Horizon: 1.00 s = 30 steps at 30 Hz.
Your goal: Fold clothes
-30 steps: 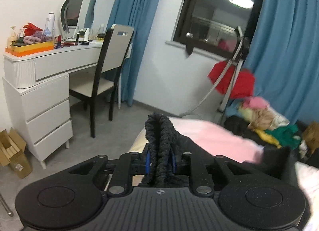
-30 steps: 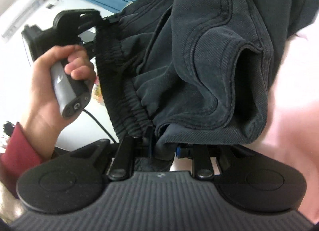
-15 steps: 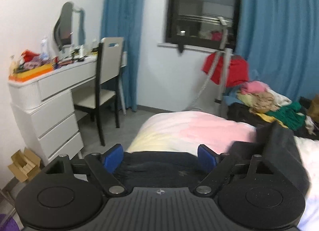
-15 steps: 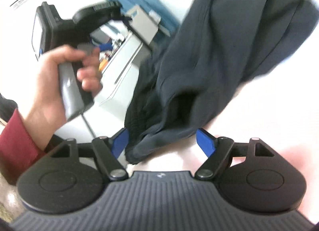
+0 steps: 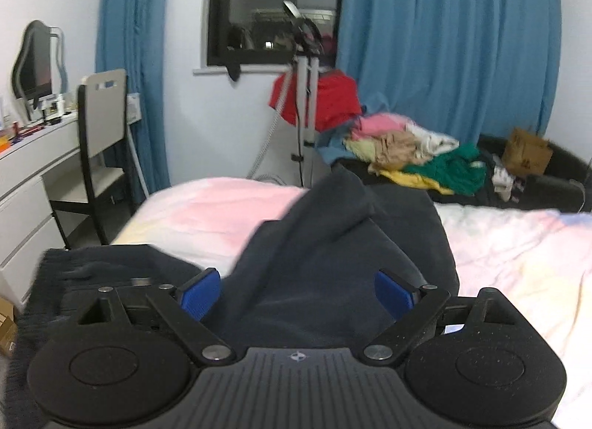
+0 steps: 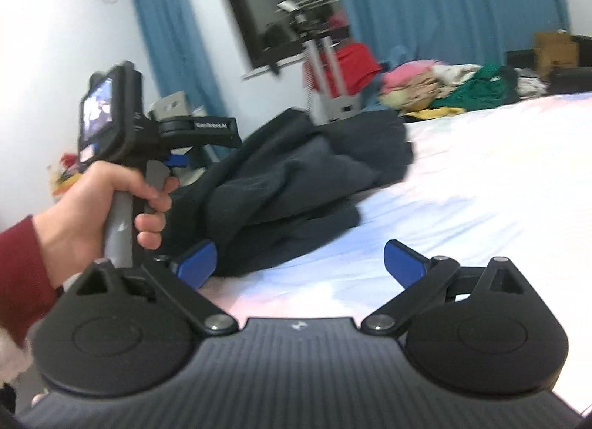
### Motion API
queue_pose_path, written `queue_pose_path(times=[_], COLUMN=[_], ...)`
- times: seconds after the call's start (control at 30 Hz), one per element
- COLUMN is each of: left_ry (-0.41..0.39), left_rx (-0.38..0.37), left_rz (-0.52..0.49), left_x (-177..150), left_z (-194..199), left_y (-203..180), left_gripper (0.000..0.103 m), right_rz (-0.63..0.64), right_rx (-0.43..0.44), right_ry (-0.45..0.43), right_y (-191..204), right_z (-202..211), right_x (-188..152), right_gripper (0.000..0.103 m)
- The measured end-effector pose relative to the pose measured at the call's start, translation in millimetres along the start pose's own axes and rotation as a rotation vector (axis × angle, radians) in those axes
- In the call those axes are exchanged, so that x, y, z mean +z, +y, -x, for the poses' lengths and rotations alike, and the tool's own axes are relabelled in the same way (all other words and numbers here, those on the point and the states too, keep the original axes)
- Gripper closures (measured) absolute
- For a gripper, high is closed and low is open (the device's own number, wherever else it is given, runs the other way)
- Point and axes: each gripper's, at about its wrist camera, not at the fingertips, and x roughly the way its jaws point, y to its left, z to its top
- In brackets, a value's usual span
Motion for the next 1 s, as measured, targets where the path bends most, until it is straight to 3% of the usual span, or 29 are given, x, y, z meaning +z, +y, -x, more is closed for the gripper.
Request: queue_pose_path(times=[0.2, 0.33, 0.43, 0.5, 0.57, 0.67, 0.77, 1.0], left_ry=[0.050, 0.078, 0.095, 0.113, 0.128, 0.117, 0.065, -0.117], left_rx=[0.049, 0.077, 0.115, 0.121, 0.100, 0.105, 0.085, 0.009], left_rz=[-0.076, -0.079, -0.085, -0.096, -0.110, -0.142, -0.175, -0.274], left_x=[22.7, 47.9, 61.5, 64.6, 65.3, 62.0, 56.5, 12.8], left_z=[-104.0, -165.8, -198.2, -211.9, -218.1, -206.4, -169.7, -30.9], left_y=[-46.5, -49.7, -47.8, -46.6, -47.5, -52.0, -61.1, -97.5], left_gripper=[0.012, 0.015, 0.020, 0.039, 0.068, 0.094, 0.096, 0.097], right_rz=[-0.067, -0.111, -0.190, -0.215, -0.219, -0.225, -0.222, -0.193], right_rx=[-0.034, -0.077, -0.078, -0.075, -0.078, -0.082, -0.084, -0.109], right_ry=[-0.001, -0.003, 0.043, 0.055, 0.055, 0.056, 0.034, -0.050], right_y=[-43.8, -74.2, -96.3, -103.6, -105.1, -107.5, -107.8, -102.6], right_z=[-61.3, -101.0, -131.2, -140.3, -144.1, -149.8, -146.2, -112.7], right_x=[-12.9, -17.2, -20.7, -22.5, -23.3, -24.6, -22.2, -10.5], right_gripper=[0.004, 0.004, 0.004, 0.004, 0.004, 0.004, 0.004, 0.004])
